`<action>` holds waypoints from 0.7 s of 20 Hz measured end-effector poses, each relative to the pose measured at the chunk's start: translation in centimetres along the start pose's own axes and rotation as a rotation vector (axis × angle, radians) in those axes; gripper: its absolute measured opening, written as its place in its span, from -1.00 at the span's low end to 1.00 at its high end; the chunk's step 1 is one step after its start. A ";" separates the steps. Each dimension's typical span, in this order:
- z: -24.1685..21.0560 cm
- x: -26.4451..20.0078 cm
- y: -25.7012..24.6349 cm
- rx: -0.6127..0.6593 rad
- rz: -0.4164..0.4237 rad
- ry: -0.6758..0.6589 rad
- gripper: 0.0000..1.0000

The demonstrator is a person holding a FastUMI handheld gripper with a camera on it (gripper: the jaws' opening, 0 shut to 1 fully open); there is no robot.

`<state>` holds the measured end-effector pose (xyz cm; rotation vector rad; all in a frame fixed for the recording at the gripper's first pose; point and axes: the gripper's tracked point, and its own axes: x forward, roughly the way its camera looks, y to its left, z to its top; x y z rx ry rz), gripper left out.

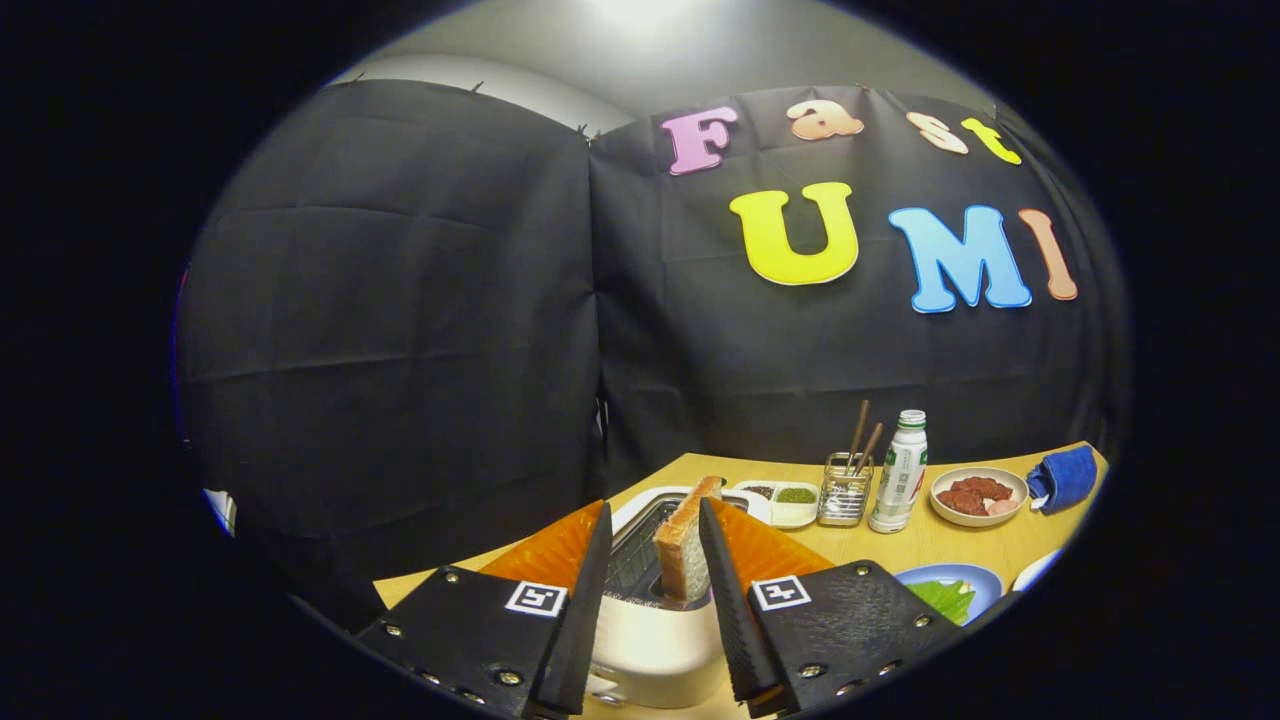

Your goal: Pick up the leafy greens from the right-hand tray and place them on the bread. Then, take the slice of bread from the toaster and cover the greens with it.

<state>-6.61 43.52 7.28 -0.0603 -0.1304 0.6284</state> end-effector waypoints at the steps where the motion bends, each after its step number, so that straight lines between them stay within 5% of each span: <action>1: -0.4 0.4 -0.3 -0.013 -0.019 0.012 0.06; 3: -1.5 1.2 -1.0 -0.031 -0.049 0.039 0.06; 7: -2.4 1.6 -2.1 -0.049 -0.081 0.049 -0.70; 13: -2.0 1.3 -2.0 0.033 -0.042 0.009 -0.73; 14: -1.6 0.8 -2.1 0.053 -0.036 0.002 -0.98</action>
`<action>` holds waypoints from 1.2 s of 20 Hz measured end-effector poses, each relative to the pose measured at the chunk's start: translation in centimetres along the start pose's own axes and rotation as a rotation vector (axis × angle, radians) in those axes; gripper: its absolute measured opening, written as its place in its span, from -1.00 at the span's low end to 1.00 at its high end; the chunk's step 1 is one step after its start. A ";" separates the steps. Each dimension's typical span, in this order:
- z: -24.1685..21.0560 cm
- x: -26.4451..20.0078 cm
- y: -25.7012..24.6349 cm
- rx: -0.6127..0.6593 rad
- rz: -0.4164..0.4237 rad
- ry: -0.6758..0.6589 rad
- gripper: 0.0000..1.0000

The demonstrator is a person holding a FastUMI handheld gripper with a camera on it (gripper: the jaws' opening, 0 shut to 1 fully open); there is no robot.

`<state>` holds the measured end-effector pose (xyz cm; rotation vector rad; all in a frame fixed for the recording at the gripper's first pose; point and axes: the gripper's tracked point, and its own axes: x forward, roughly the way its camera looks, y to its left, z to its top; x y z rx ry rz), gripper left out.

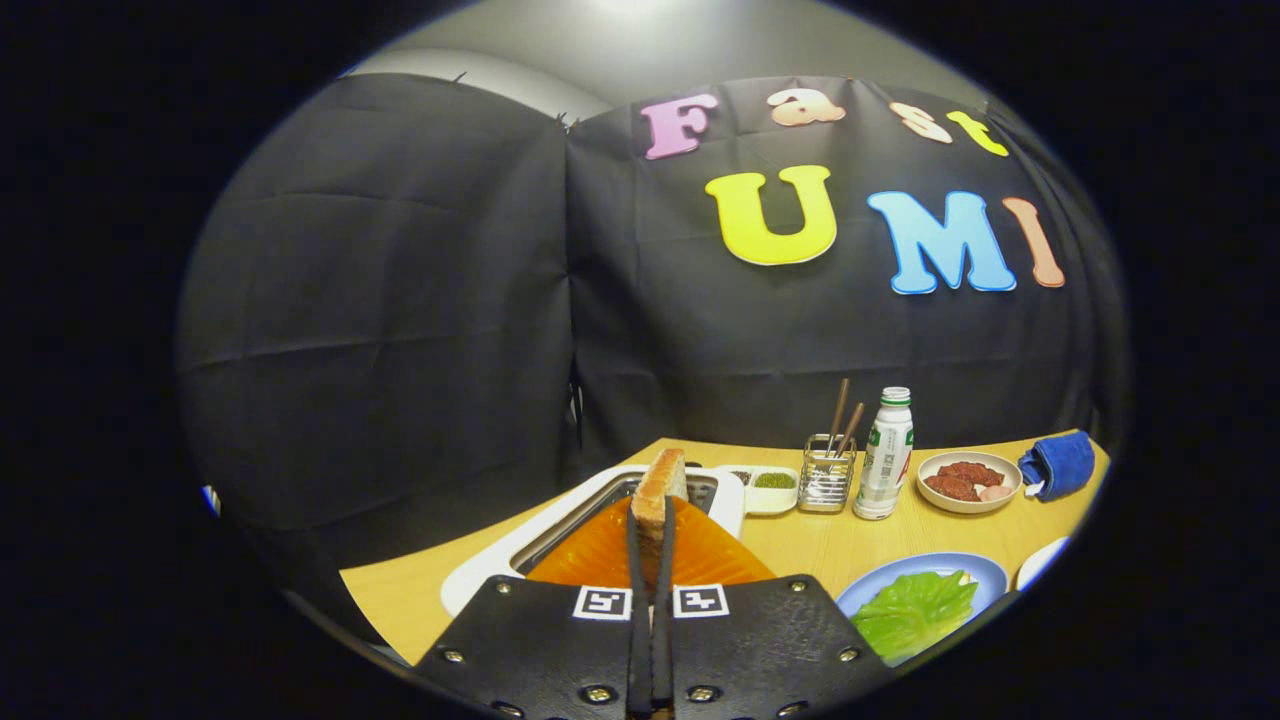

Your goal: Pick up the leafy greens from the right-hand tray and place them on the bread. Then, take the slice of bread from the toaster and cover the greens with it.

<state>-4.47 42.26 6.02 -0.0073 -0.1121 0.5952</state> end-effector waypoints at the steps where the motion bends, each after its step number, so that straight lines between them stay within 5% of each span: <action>1: 0.2 0.1 0.0 0.012 0.008 0.001 -0.99; 11: 8.5 -4.7 -3.0 0.125 0.020 -0.176 -0.99; 17: 9.6 -8.3 -10.2 0.093 -0.119 -0.210 -0.99; 24: 4.8 -12.6 -21.0 -0.005 -0.336 -0.118 -0.99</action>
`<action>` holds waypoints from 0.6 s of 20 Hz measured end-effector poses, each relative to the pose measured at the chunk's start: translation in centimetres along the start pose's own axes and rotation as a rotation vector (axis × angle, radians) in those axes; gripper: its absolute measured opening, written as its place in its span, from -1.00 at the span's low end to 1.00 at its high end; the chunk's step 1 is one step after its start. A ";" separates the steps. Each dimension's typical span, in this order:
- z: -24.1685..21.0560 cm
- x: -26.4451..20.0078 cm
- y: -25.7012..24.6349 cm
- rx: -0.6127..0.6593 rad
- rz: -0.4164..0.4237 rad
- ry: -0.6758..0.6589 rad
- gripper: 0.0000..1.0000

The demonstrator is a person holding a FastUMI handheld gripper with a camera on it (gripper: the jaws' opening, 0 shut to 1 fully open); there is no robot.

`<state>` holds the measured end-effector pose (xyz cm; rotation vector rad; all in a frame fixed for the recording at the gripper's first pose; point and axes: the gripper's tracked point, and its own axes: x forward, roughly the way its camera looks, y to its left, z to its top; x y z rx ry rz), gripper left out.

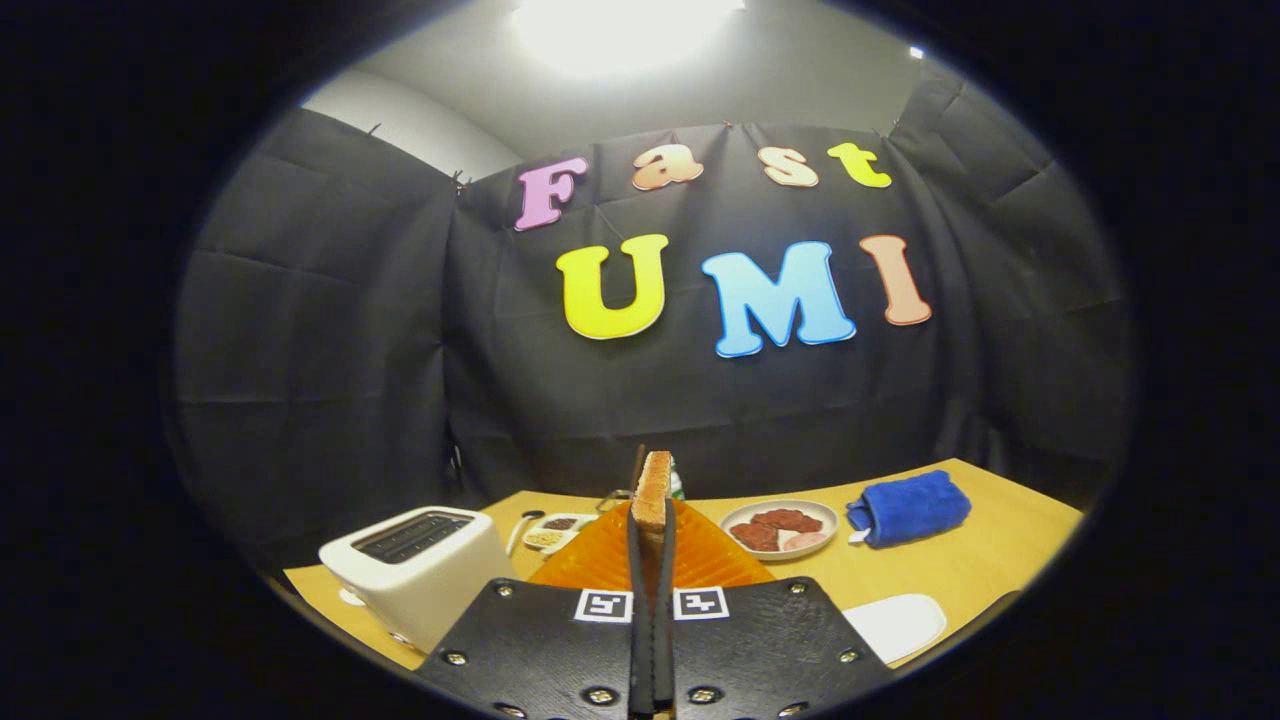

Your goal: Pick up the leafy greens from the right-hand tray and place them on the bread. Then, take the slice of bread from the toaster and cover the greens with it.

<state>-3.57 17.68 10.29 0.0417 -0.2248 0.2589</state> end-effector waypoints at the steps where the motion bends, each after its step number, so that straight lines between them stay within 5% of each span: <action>1: -0.9 0.0 -1.1 -0.008 -0.018 0.019 -0.99; 12: -7.1 1.1 -3.5 -0.084 -0.100 0.134 -0.99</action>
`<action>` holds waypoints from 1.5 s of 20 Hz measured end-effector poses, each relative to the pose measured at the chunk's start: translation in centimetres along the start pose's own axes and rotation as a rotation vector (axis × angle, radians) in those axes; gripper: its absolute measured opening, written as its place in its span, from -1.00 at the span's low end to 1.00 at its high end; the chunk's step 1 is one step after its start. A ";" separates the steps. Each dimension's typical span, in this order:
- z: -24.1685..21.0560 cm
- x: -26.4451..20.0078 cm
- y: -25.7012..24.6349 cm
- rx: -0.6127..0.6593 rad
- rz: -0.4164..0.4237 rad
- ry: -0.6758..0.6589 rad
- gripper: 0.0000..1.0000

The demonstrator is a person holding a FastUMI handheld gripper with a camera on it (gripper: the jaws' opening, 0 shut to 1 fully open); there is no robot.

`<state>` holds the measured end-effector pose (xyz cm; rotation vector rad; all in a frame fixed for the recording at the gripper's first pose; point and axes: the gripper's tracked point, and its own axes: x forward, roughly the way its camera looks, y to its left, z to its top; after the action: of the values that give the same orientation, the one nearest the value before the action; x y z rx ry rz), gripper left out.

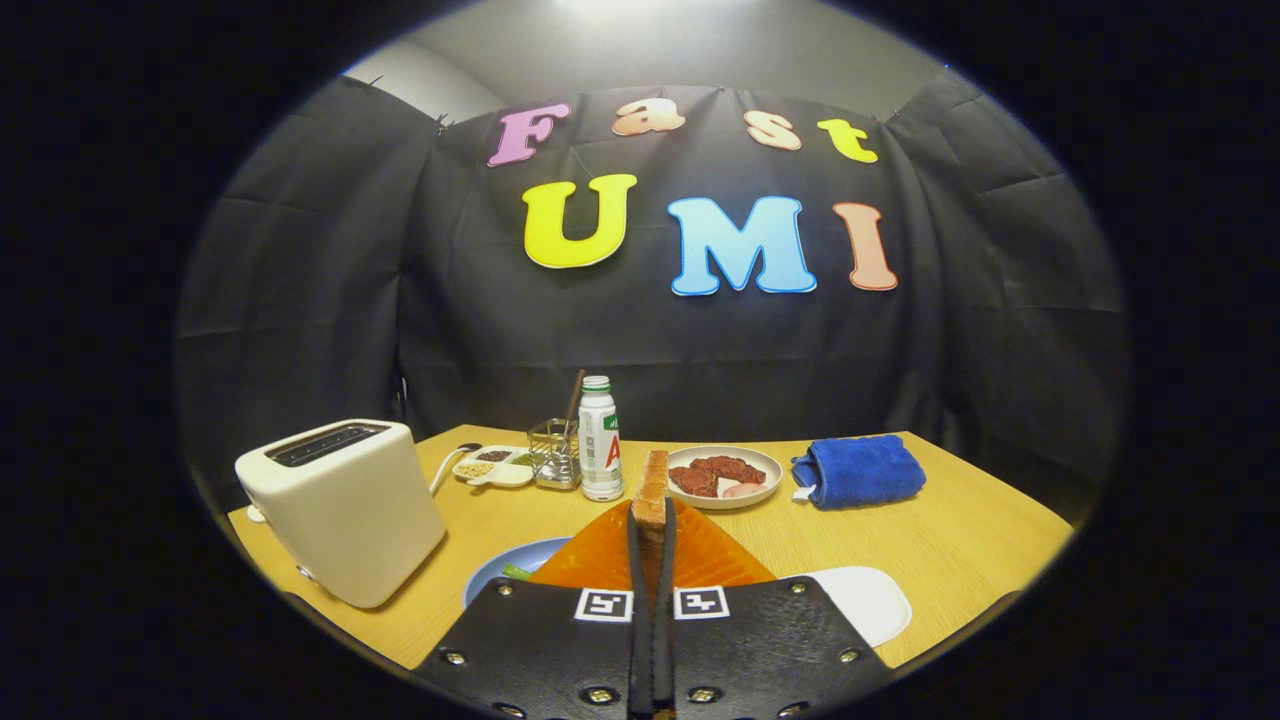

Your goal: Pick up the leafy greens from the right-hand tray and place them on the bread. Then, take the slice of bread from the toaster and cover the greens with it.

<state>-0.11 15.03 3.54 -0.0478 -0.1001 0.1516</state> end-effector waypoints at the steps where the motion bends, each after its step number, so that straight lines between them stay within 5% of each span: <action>1: -0.3 0.2 0.2 -0.008 -0.007 0.002 -0.98; 11: -4.6 1.4 5.2 -0.046 0.071 0.098 -0.99; 30: -11.5 2.2 9.9 0.164 0.228 0.357 -0.98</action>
<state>1.73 24.72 -8.22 0.0778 0.2748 0.3760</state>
